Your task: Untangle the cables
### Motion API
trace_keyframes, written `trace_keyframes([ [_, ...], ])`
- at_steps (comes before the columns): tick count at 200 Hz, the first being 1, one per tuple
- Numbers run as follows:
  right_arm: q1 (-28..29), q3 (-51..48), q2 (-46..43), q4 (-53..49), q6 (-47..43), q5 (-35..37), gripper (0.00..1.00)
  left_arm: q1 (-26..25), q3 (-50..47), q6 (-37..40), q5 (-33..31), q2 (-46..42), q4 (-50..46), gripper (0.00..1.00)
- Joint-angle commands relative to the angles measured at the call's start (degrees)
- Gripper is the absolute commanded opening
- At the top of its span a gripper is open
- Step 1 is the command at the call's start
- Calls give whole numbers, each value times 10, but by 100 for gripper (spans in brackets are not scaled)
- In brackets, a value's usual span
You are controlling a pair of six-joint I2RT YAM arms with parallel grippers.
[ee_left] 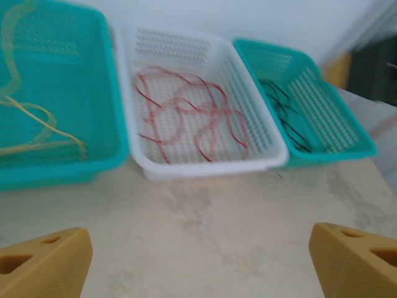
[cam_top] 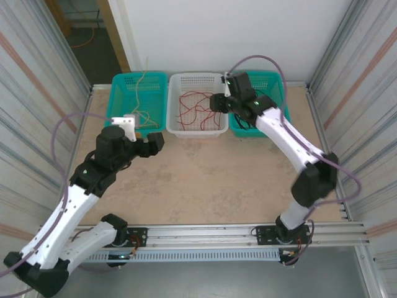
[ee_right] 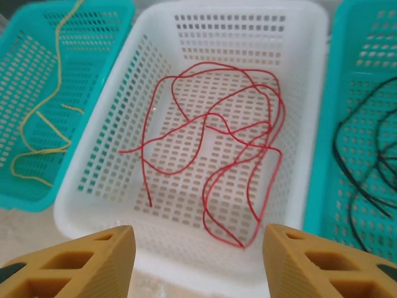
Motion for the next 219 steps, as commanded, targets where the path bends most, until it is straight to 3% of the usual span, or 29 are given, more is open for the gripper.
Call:
trace_keyframes([
  [1, 3, -119, -132, 107, 14, 83, 68, 5, -36, 39, -190, -36, 30, 95],
  [17, 3, -214, -219, 142, 2, 140, 85, 8, -84, 32, -325, -40, 54, 97],
  [26, 0, -261, -257, 160, -8, 154, 100, 10, -129, 71, -355, -39, 89, 99],
  [42, -9, -337, -317, 180, -30, 164, 99, 10, -214, 173, -389, -37, 190, 99],
  [62, -28, -400, -348, 155, -4, 202, 99, 30, -303, 228, -429, -22, 343, 99],
  [78, -39, -449, -347, 164, -13, 225, 99, 77, -324, 199, -422, 2, 358, 99],
  [103, -62, -496, -310, 172, 10, 378, 99, 154, -345, 165, -375, 63, 392, 99],
  [115, -97, -527, -310, 188, 48, 409, 99, 182, -349, 164, -361, 99, 423, 99],
  [137, -154, -624, -336, 319, 29, 412, 99, 219, -375, 168, -306, 152, 522, 99],
  [151, -186, -637, -340, 334, 11, 390, 99, 234, -376, 178, -263, 173, 561, 99],
  [162, -195, -665, -311, 419, -31, 411, 99, 237, -386, 198, -249, 195, 620, 99],
  [178, -220, -686, -246, 510, -60, 377, 99, 241, -386, 208, -235, 236, 691, 99],
  [189, -227, -690, -203, 588, -88, 355, 99, 241, -358, 220, -212, 253, 658, 99],
  [219, -256, -724, -125, 781, -147, 145, 99, 246, -317, 247, -138, 285, 612, 99],
])
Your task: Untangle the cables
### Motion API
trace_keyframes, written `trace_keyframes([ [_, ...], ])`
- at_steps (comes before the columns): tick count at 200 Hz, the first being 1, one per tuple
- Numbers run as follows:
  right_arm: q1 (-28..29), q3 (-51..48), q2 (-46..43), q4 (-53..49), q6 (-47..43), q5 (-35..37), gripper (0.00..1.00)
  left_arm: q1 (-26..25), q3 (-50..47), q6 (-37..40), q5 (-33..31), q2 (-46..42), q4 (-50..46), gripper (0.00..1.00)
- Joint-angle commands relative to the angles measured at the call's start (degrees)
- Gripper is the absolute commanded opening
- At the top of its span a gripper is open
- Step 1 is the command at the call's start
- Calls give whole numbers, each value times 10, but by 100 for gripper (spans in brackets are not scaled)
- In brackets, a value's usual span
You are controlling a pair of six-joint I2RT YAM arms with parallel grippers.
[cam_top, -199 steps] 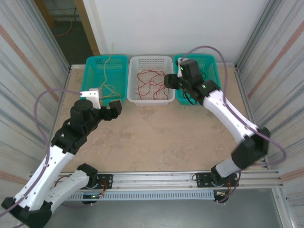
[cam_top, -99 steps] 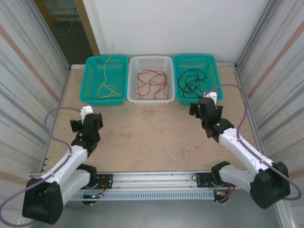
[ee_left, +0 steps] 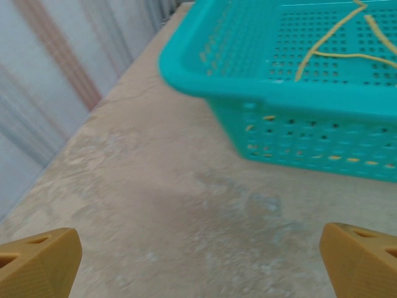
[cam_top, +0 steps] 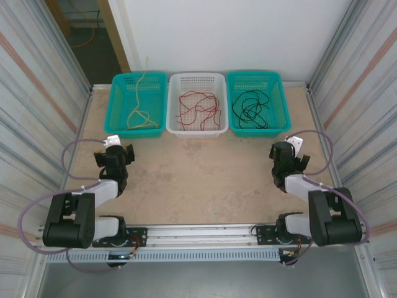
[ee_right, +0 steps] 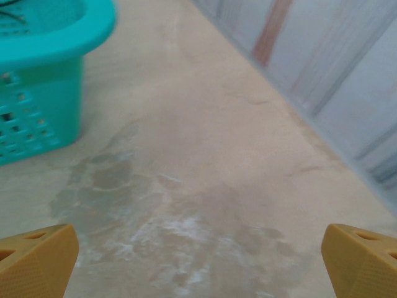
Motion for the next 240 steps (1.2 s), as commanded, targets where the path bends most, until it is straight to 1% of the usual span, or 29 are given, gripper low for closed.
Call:
trace_keyframes([
  [1, -22, -13, 60, 221, -68, -154, 99, 10, 39, 38, 75, 15, 16, 99],
  [19, -41, -3, 171, 337, -91, -225, 99, 13, 32, 39, 94, 9, 18, 99],
  [21, -41, 2, 170, 334, -90, -226, 99, 15, 30, 40, 97, 8, 21, 99],
  [31, -58, 30, 129, 196, -71, -266, 99, 17, 20, 40, 110, -2, 28, 99],
  [36, -72, 23, 142, 224, -66, -290, 99, 18, 16, 40, 118, -4, 36, 99],
  [41, -77, 16, 155, 267, -60, -288, 99, 21, 9, 26, 129, -7, 45, 99],
  [46, -80, 18, 152, 268, -52, -278, 99, 28, -8, -6, 145, -5, 82, 99],
  [51, -82, 29, 141, 223, -40, -267, 99, 33, -27, -1, 169, 9, 135, 99],
  [56, -85, 39, 136, 189, -32, -257, 99, 23, -40, 2, 140, 27, 182, 99],
  [61, -81, 34, 144, 207, -37, -252, 99, 16, -49, -3, 107, 52, 222, 99],
  [68, -76, 34, 148, 222, -42, -241, 99, 23, -52, 7, 122, 86, 285, 99],
  [75, -71, 41, 140, 191, -42, -234, 99, 32, -34, 8, 179, 86, 241, 99],
  [78, -69, 41, 140, 188, -43, -231, 99, 31, -22, 8, 187, 84, 197, 99],
  [81, -69, 39, 142, 198, -44, -231, 99, 29, -14, 10, 183, 91, 189, 99],
  [87, -68, 37, 147, 213, -47, -228, 99, 26, -9, 20, 176, 132, 241, 99],
  [92, -68, 38, 144, 204, -45, -228, 99, 30, -5, 33, 192, 154, 269, 99],
  [102, -68, 37, 142, 201, -45, -231, 99, 38, 31, 20, 239, 117, 130, 99],
  [107, -68, 37, 144, 205, -46, -229, 99, 40, 35, 22, 246, 127, 141, 99],
  [113, -67, 38, 141, 202, -46, -228, 99, 40, 31, 30, 240, 148, 184, 99],
  [124, -67, 37, 142, 204, -46, -228, 99, 42, 40, 21, 252, 123, 119, 99],
  [135, -66, 38, 143, 202, -46, -228, 99, 40, 32, 27, 242, 141, 172, 99],
  [148, -66, 38, 142, 203, -46, -228, 99, 34, 41, 28, 232, 125, 123, 99],
  [165, -66, 40, 144, 199, -46, -228, 99, 7, 38, 51, 194, 136, 147, 99],
  [177, -67, 39, 143, 199, -46, -228, 99, 6, 40, 52, 199, 131, 139, 99],
  [195, -67, 39, 143, 199, -46, -228, 99, 20, 48, 46, 232, 130, 119, 99],
  [216, -67, 43, 146, 196, -46, -229, 99, 20, 48, 46, 232, 130, 120, 99],
  [223, -72, 50, 151, 187, -47, -245, 99, 20, 48, 47, 232, 132, 123, 99],
  [232, -81, 59, 151, 168, -55, -295, 99, 21, 48, 47, 231, 133, 124, 99],
  [240, -82, 57, 150, 171, -56, -301, 99, 21, 49, 46, 234, 131, 119, 99],
])
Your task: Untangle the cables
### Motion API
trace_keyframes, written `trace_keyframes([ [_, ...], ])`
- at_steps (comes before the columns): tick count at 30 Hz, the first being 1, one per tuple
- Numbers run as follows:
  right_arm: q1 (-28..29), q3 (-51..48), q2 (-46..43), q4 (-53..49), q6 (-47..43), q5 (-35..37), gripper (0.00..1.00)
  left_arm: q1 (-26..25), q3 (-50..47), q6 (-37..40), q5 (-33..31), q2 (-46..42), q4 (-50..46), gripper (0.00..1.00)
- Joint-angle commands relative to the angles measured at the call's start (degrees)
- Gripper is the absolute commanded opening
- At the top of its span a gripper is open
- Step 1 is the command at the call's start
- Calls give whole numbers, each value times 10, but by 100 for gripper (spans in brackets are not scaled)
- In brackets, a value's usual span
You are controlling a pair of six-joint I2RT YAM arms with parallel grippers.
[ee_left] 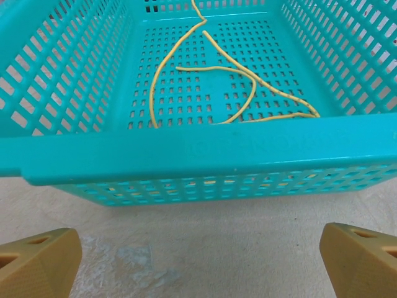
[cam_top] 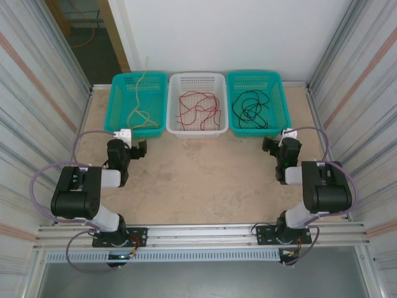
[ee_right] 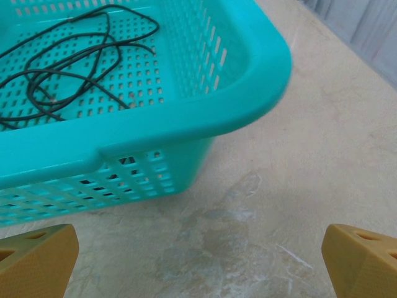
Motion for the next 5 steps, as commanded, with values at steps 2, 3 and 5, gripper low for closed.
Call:
trace_keyframes([
  [2, -7, 17, -1, -11, -11, -51, 99, 4, 13, 10, 10, -5, -4, 99],
  [3, -5, 12, -4, -5, -12, -49, 99, 4, 13, 10, 10, -5, -5, 99],
  [5, -6, 11, -4, -1, -13, -50, 99, 4, 12, 10, 11, -5, -4, 99],
])
